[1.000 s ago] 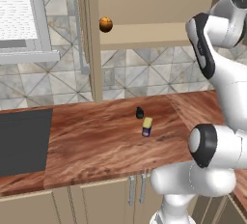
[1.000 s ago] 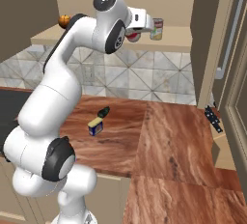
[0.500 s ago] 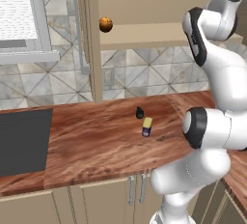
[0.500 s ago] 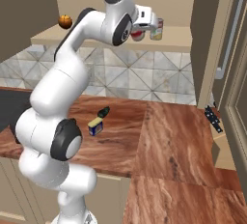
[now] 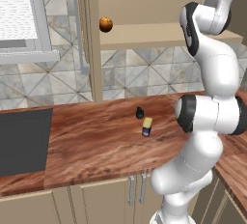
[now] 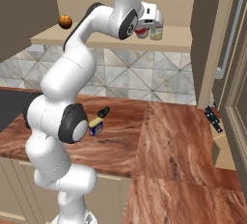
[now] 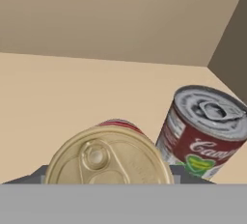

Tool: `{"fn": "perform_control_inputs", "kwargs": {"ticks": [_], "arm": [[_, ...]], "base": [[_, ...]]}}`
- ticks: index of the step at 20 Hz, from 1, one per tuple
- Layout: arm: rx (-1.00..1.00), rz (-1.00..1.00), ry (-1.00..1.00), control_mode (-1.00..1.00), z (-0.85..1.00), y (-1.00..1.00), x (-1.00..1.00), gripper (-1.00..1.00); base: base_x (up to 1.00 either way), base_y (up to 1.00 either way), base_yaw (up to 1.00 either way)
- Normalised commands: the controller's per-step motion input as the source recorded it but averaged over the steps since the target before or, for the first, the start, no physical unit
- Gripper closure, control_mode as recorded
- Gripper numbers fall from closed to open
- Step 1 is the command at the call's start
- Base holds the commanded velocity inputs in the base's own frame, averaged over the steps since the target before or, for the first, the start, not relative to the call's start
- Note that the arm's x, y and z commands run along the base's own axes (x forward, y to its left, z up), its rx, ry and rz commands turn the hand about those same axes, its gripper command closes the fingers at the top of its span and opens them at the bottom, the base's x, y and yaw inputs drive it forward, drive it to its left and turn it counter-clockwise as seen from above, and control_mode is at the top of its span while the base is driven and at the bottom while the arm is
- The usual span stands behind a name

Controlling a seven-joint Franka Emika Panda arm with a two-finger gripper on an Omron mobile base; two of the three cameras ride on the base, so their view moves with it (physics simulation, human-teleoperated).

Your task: Pick the cans from the counter and place them in their designated side in the cabinet.

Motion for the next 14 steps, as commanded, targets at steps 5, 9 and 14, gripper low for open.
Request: {"fn": "perform_control_inputs", "kwargs": {"ticks": [5, 9, 14], "arm": [[0.0, 0.0, 0.04, -1.0, -0.19, -0.11, 0.33, 1.0], [0.0, 0.0, 0.02, -1.0, -0.3, -0.02, 0.15, 1.0], [0.0, 0.0, 0.01, -1.0, -0.35, 0.0, 0.07, -1.0]], "base": [[0.0, 0.0, 0.0], [0.0, 0.0, 0.0], [0.0, 0.0, 0.0]]}}
